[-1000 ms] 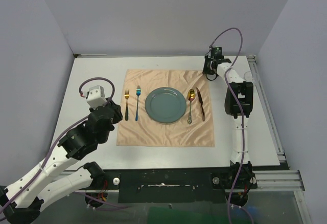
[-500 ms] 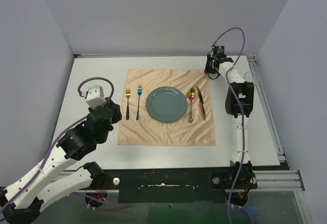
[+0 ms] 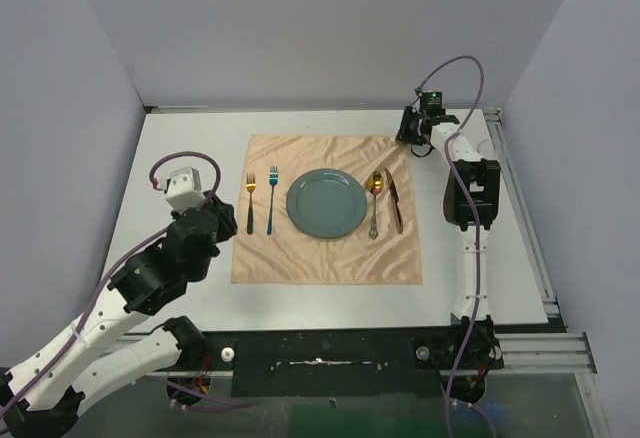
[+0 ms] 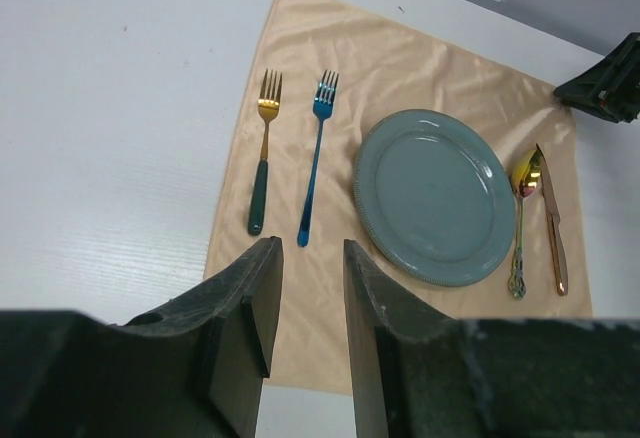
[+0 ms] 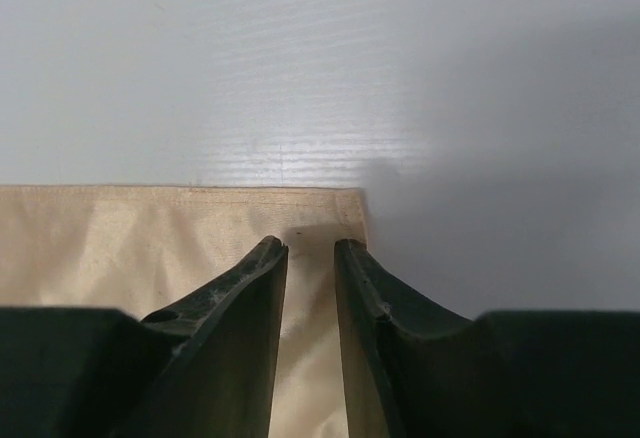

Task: Set the dinner table for one person
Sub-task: Adjust the napkin at the center of the board.

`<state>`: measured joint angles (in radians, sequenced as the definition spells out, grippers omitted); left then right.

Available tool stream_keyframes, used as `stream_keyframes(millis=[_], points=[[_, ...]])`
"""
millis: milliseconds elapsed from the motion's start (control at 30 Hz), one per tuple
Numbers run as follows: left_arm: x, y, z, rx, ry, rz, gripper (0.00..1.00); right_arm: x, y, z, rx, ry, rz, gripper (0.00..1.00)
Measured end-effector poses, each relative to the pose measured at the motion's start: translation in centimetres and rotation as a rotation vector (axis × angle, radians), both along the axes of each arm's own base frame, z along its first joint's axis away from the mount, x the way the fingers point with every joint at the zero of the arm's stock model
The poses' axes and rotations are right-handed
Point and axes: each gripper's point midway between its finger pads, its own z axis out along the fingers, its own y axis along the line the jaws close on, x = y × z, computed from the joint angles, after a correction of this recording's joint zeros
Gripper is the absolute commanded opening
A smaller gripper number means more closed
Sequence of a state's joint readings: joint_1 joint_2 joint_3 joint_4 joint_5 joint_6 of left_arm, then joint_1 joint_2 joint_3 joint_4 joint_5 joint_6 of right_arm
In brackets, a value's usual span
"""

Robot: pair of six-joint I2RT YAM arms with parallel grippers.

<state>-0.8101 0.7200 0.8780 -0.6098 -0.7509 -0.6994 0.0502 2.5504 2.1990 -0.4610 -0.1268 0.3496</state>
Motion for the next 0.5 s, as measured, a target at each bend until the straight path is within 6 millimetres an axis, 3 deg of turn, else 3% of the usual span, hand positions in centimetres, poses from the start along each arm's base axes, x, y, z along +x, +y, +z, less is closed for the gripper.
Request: stream_keyframes(millis=[167, 267, 367, 500], points=[[0.0, -0.2, 0.0, -0.008, -0.002, -0.009, 0.29, -2.4, 0.4, 0.4, 0.028, 0.031, 0.027, 0.32], [0.1, -0.6, -0.2, -0.014, 0.001, -0.021, 0.29, -4.0, 0.7, 1.7, 0.044, 0.041, 0.043, 0.33], [0.3, -1.1, -0.8, -0.011, 0.013, -0.035, 0.29, -4.8, 1.1, 5.0, 0.059, 0.004, 0.059, 0.35], [0.5, -1.9, -1.5, -0.012, 0.029, -0.058, 0.29, -5.2, 2.0, 13.0, 0.064, -0.138, 0.092, 0.35]])
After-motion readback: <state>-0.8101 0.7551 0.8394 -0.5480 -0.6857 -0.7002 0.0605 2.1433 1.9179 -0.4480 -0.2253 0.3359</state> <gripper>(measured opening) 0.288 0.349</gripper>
